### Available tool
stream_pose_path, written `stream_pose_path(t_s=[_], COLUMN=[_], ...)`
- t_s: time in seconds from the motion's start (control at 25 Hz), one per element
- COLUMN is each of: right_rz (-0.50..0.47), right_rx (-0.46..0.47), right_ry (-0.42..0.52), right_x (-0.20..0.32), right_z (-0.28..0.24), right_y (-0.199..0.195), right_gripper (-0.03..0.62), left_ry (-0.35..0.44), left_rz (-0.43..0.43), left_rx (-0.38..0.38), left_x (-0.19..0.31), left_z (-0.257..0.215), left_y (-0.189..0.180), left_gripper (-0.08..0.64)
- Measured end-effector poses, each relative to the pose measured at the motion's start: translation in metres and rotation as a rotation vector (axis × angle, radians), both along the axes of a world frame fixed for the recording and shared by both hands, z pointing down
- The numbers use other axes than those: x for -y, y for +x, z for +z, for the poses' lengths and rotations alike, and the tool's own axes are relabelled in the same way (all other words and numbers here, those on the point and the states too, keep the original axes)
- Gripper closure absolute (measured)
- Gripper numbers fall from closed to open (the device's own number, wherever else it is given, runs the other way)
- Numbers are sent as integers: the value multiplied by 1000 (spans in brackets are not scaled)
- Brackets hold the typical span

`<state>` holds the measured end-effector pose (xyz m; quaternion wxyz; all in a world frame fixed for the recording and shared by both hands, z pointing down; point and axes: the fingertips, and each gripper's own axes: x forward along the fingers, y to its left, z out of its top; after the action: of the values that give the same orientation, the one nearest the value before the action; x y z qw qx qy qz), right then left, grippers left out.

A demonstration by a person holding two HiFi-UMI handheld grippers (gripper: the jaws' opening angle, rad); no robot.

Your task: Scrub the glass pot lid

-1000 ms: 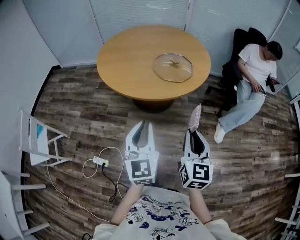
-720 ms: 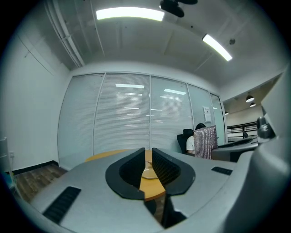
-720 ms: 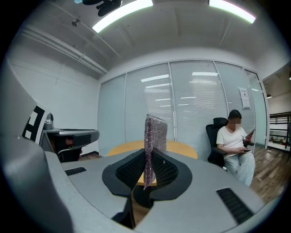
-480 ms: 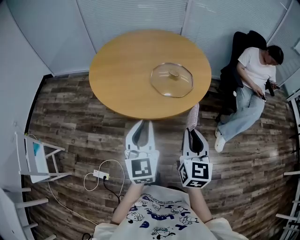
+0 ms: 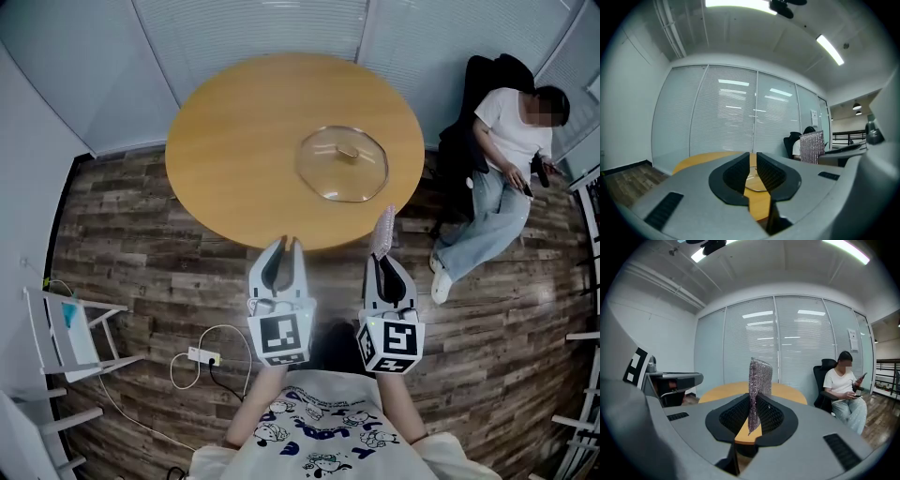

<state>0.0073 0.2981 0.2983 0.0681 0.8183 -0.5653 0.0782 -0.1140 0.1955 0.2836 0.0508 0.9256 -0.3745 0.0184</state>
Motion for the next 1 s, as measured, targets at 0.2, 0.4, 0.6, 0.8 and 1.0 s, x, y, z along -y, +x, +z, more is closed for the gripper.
stream_pose_path(t_s=[0.2, 0.4, 0.6, 0.8, 1.0], right_rz=[-9, -30, -69, -119, -172], right_rx=[7, 9, 15, 12, 18], right_ry=[-25, -41, -44, -58, -76], right_x=[17, 41, 70, 104, 134], right_z=[7, 15, 18, 21, 24], right_y=[13, 32, 51, 73, 97], right_gripper=[546, 546, 546, 546, 546], left_ry=[-22, -30, -40, -42, -55], left_rz=[-7, -31, -75, -112, -146], left_rx=[14, 25, 38, 55, 63], left_x=[16, 37, 62, 89, 111], left_z=[8, 14, 18, 19, 21], left_y=[12, 23, 36, 56, 81], left_gripper=[505, 505, 505, 505, 505])
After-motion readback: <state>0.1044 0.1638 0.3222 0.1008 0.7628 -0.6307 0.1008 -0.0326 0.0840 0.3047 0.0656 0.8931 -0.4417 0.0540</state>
